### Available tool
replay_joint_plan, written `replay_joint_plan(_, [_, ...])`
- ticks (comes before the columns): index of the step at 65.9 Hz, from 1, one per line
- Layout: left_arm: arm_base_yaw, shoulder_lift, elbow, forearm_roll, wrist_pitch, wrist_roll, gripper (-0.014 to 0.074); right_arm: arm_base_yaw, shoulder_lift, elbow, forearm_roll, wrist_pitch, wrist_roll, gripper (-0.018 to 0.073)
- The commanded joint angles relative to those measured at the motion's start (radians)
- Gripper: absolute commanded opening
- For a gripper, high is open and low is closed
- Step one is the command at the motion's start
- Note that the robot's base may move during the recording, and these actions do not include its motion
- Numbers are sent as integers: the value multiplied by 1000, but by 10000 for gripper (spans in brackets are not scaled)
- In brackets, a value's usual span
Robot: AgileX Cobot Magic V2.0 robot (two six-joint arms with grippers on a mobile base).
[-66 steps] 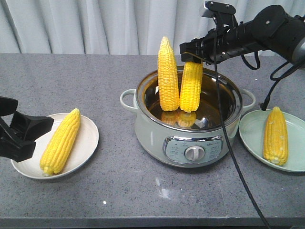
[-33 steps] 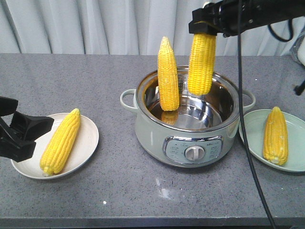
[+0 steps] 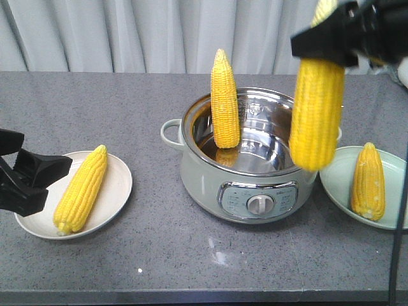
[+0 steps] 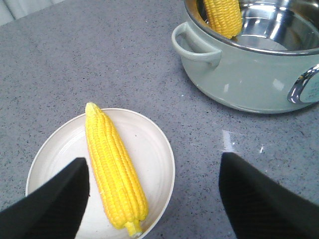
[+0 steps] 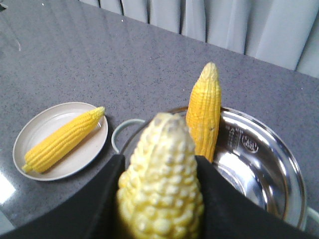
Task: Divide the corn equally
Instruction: 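Lift the cob out of the pot and hold it beside the green plate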
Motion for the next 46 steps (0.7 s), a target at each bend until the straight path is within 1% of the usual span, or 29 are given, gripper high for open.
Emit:
replay_joint_plan(1, [-5, -6, -23, -3, -67, -2, 513, -5, -116, 93, 33, -99, -36, 168])
replay_joint_plan(12, [-5, -6, -23, -3, -67, -2, 513, -5, -251, 246, 33, -109, -39, 168])
replay_joint_plan(23, [-5, -6, -23, -3, -66, -2, 513, -5, -346, 341, 32, -109, -39, 168])
replay_joint_plan(33, [-5, -6, -23, -3, -66, -2, 513, -5, -402, 380, 26, -118, -39, 168])
replay_joint_plan(46, [-5, -6, -23, -3, -64, -2, 513, -5, -429, 381, 22, -126, -37, 168])
